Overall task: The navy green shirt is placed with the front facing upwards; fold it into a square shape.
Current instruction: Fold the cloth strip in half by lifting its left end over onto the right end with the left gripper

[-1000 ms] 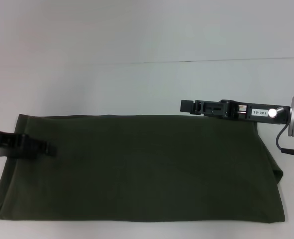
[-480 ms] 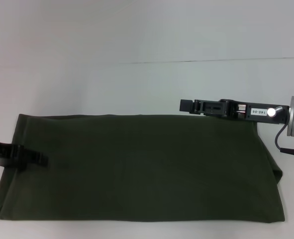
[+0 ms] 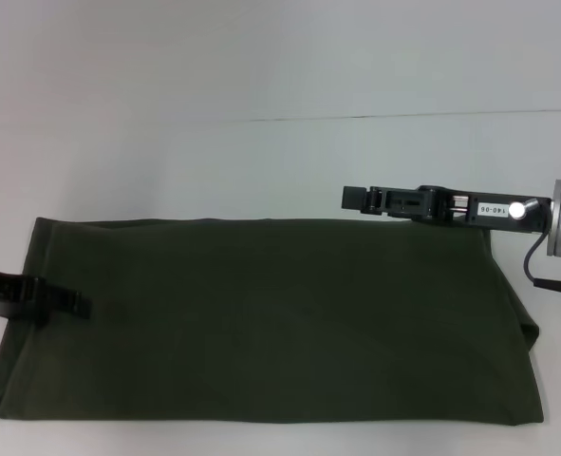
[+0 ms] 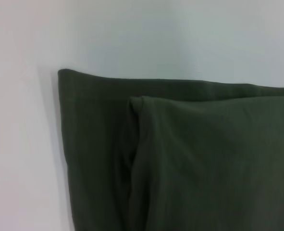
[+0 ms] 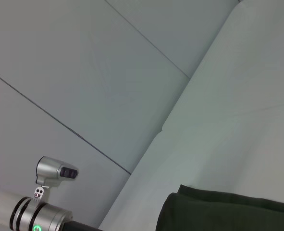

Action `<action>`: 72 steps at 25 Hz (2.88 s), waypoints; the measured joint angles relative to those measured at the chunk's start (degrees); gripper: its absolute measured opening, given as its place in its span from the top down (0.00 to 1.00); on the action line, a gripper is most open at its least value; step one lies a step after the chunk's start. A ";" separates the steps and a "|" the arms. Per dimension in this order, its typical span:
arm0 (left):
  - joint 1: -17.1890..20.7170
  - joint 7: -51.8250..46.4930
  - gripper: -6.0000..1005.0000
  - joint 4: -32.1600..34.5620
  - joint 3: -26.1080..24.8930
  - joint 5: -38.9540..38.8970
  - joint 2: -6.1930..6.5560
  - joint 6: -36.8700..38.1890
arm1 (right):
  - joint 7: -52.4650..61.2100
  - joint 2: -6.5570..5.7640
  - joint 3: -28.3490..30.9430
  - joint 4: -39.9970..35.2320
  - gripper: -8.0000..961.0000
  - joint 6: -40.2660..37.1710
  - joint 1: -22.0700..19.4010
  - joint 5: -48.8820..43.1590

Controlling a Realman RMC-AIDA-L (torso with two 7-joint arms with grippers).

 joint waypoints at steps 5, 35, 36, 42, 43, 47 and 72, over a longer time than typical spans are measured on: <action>-0.17 -0.09 0.25 0.84 -0.42 -0.13 0.07 0.77 | 0.22 -0.02 0.00 -0.11 0.19 -0.04 0.00 0.00; 1.04 -2.10 0.25 4.58 -0.15 5.92 0.67 -0.49 | 0.56 -0.36 0.00 0.29 0.19 0.25 0.09 0.00; 1.06 -2.11 0.25 4.56 -0.15 5.93 0.65 -0.50 | 0.56 -0.36 0.00 0.30 0.19 0.28 0.11 0.00; 0.96 -2.10 0.25 4.24 -0.19 5.92 0.26 -0.35 | 0.56 -0.36 0.01 0.29 0.19 0.34 0.20 0.00; 0.86 -2.05 0.25 3.92 -0.19 5.92 0.18 -0.36 | 0.56 -0.36 0.00 0.29 0.19 0.34 0.20 0.00; 0.55 -1.80 0.25 3.05 -0.19 5.92 0.17 -0.51 | 0.56 -0.36 0.00 0.29 0.19 0.36 0.19 0.00; 0.59 -2.11 0.25 2.94 0.62 7.56 0.14 -2.11 | 0.56 -0.35 -0.64 0.29 0.19 1.07 0.61 0.00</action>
